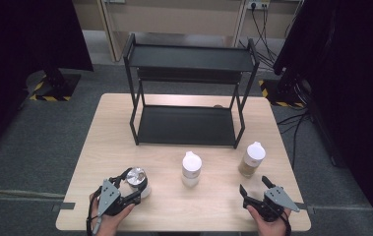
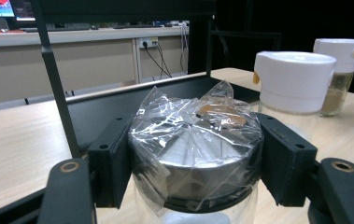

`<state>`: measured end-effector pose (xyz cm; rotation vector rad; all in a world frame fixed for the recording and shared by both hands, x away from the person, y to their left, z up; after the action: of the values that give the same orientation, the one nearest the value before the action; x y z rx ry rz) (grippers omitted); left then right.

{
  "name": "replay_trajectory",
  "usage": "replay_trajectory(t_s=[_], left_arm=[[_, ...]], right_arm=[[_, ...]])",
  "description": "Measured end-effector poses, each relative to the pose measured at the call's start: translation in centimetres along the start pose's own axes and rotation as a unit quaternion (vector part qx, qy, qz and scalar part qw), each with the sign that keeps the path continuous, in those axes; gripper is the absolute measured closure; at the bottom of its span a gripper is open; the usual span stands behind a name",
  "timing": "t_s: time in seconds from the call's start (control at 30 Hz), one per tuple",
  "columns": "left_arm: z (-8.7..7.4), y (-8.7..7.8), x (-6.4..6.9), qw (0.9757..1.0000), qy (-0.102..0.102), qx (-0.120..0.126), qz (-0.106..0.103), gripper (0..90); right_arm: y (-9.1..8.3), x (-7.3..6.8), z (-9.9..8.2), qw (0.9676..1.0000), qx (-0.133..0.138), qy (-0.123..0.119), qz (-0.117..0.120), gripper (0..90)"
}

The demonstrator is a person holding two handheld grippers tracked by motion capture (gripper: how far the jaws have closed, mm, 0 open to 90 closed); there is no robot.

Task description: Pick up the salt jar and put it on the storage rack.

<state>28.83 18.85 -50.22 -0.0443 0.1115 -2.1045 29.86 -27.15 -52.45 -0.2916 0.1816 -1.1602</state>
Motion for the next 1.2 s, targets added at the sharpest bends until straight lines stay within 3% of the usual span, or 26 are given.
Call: replay_trajectory(t_s=[0.47,1.2], left_arm=[[1.9,1.5,0.0,1.0,0.002,0.007,0.005,34.4],[4.4,3.8,-1.2,0.9996,0.007,0.012,0.024,34.4]], right_arm=[[0.0,-0.1,0.0,1.0,-0.001,-0.005,-0.001,9.9],[0.0,0.0,0.0,1.0,-0.001,0.0,-0.001,10.0]])
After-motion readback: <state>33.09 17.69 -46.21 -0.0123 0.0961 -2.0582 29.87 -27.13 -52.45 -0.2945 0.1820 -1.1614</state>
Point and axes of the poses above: each handheld gripper's, and its own axes: y roughly forward along the jaws, z roughly out of its top, x roughly to its right, the point moved 1 cm from there along y, roughly forward along the jaws, and after that the axes turned 1 degree about z, right-handed, at the moved point
